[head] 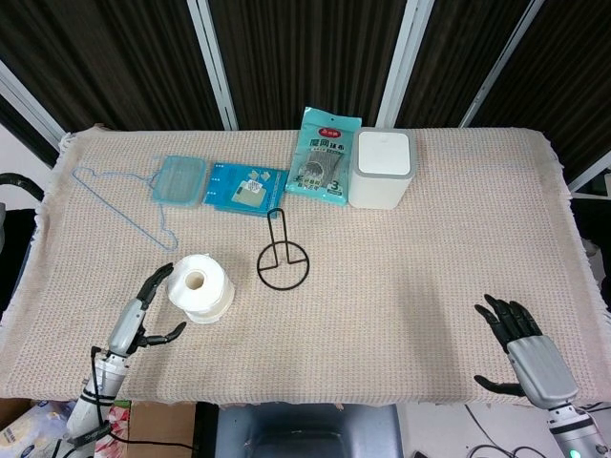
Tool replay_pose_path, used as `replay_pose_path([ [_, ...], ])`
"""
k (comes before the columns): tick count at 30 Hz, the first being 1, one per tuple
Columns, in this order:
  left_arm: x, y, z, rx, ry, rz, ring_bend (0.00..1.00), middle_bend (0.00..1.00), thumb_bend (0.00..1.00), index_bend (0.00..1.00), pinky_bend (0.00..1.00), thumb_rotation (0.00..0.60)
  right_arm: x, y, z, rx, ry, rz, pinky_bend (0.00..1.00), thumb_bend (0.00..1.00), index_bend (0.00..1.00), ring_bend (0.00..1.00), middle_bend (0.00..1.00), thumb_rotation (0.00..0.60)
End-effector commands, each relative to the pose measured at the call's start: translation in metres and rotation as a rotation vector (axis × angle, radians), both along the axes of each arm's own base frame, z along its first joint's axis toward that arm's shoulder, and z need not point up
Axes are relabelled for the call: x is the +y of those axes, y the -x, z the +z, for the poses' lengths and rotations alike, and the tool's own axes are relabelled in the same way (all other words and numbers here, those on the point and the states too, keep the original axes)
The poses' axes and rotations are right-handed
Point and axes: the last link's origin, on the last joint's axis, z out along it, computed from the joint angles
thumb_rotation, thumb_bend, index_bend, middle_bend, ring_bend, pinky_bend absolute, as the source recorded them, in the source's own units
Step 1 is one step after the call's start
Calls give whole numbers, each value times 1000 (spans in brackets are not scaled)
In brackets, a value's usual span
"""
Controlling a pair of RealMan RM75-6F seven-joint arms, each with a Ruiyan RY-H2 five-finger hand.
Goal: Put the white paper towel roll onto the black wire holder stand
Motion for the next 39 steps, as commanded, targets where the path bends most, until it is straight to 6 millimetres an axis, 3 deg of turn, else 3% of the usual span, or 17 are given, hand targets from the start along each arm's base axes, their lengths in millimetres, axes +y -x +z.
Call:
replay_pose_path([
  [1, 3, -5, -6, -8, 8, -6, 0, 0, 294, 0, 0, 600, 0, 0, 1, -2, 5, 0, 0, 136, 0, 0, 0, 600],
  [11, 15, -23, -20, -3, 25, -18, 0, 0, 293, 0, 0, 600, 0, 0, 4, -5, 9, -2, 0, 137, 0, 0, 0, 600],
  [23, 31, -29, -31, 63, -15, 11, 0, 0, 287, 0, 12, 600, 0, 1, 7, -9, 20, -6, 0, 136, 0, 0, 0, 600],
  [32, 41, -26, -40, 70, -71, 92, 21, 0, 309, 1, 237, 600, 0, 1, 9, -12, 24, -6, 0, 136, 0, 0, 0, 600],
  [34, 42, -26, -41, 67, -69, 98, 91, 20, 315, 20, 333, 600, 0, 1, 9, -13, 24, -6, 0, 136, 0, 0, 0, 600],
  [39, 41, -25, -41, 63, -82, 93, 269, 178, 356, 146, 558, 600, 1, 1, 10, -14, 24, -5, 0, 136, 0, 0, 0, 600],
])
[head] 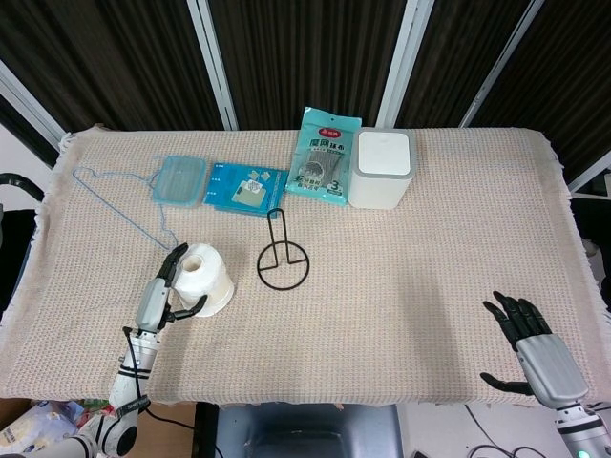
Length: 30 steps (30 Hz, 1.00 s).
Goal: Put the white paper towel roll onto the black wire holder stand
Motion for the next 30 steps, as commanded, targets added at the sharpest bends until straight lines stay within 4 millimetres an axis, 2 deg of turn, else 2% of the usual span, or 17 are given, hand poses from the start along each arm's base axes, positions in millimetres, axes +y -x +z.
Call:
replay_pose_path([
  [1, -1, -1, 0, -6, -7, -7, 294, 202, 368, 160, 588, 600, 0, 0, 0, -1, 0, 0, 0, 136, 0, 0, 0, 600],
  [9, -8, -11, 18, -23, -113, -89, 333, 235, 403, 177, 639, 600, 1, 0, -1, 2, -9, 0, 0, 137, 0, 0, 0, 600],
  [16, -6, -37, 58, -46, -301, -200, 324, 227, 402, 172, 649, 600, 3, -1, -1, 0, -16, 4, 0, 137, 0, 0, 0, 600],
  [19, 1, -59, 81, -76, -381, -249, 324, 225, 402, 171, 652, 600, 4, -2, 0, -3, -18, 6, 0, 136, 0, 0, 0, 600],
  [23, 15, -104, 114, -147, -471, -304, 319, 215, 402, 161, 653, 600, 5, -2, 2, -11, -15, 9, 0, 137, 0, 0, 0, 600],
  [30, 31, -183, 152, -341, -431, -284, 294, 191, 402, 134, 658, 600, 2, 0, 7, -16, 9, 1, 0, 136, 0, 0, 0, 600],
])
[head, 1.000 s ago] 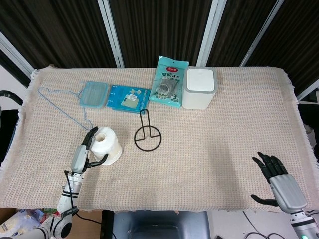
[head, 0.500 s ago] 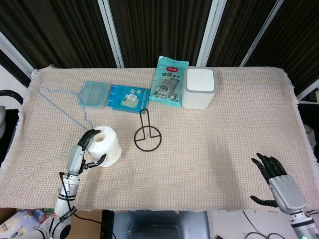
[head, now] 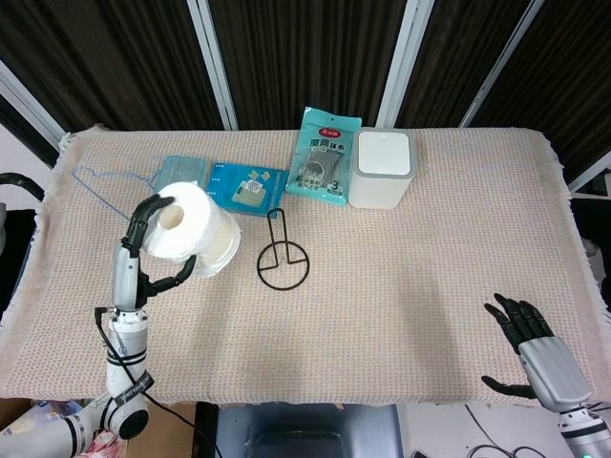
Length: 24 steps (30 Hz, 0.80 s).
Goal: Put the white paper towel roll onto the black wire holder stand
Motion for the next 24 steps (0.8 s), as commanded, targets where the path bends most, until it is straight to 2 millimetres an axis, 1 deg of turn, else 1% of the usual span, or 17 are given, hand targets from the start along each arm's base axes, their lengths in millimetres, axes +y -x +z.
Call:
replay_pose_path([
  [1, 17, -63, 35, -79, 24, -31, 293, 192, 402, 134, 660, 600, -1, 1, 2, 8, 16, -5, 0, 136, 0, 0, 0, 600],
  [2, 20, -73, 36, -83, 46, -31, 294, 192, 403, 134, 661, 600, -1, 2, 3, 6, 17, -9, 0, 136, 0, 0, 0, 600],
  [5, 29, -97, 35, -53, 46, -30, 294, 191, 407, 134, 662, 600, 0, 2, 5, -6, 10, -13, 0, 137, 0, 0, 0, 600],
  [9, 41, -118, 19, 30, 52, -19, 294, 190, 408, 134, 663, 600, 0, 2, 10, -19, 25, -11, 0, 137, 0, 0, 0, 600],
  [12, 48, -123, 7, 69, 51, -4, 294, 191, 408, 134, 663, 600, -1, 4, 15, -23, 53, -19, 0, 137, 0, 0, 0, 600],
  [17, 56, -125, -9, 98, 59, 16, 294, 190, 408, 134, 664, 600, -2, 6, 18, -32, 52, -26, 0, 137, 0, 0, 0, 600],
  [24, 62, -122, -20, 116, 70, 38, 294, 190, 407, 133, 664, 600, -1, 6, 21, -41, 54, -28, 0, 136, 0, 0, 0, 600],
])
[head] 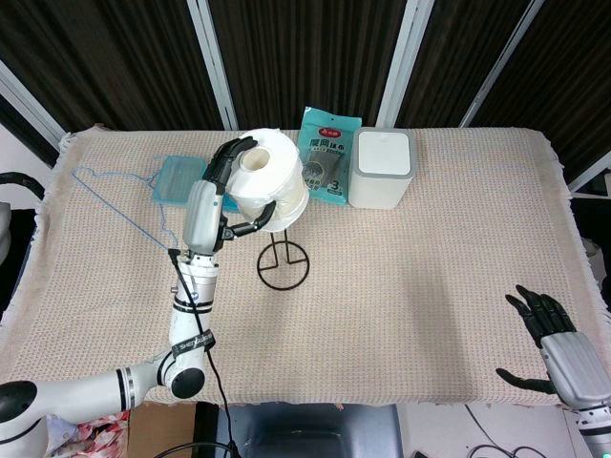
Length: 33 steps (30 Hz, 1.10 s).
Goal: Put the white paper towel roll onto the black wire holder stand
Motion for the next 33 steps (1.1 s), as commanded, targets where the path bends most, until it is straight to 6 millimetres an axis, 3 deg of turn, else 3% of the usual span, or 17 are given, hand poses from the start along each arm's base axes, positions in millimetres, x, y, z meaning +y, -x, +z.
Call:
replay_pose_path([
  [1, -1, -1, -3, 0, 7, -2, 294, 189, 407, 134, 664, 600, 0, 0, 0, -1, 2, -1, 0, 137, 0, 0, 0, 600],
  [25, -7, 5, -23, 69, 45, -13, 282, 180, 408, 128, 654, 600, 3, -1, 2, -9, -2, 7, 0, 136, 0, 0, 0, 600],
  [29, -9, 7, -28, 83, 77, -16, 179, 137, 405, 90, 500, 600, 3, -1, 2, -9, -6, 8, 0, 136, 0, 0, 0, 600],
  [33, -10, 8, -29, 93, 79, -15, 56, 77, 396, 34, 249, 600, 3, -1, 3, -12, -1, 9, 0, 137, 0, 0, 0, 600],
])
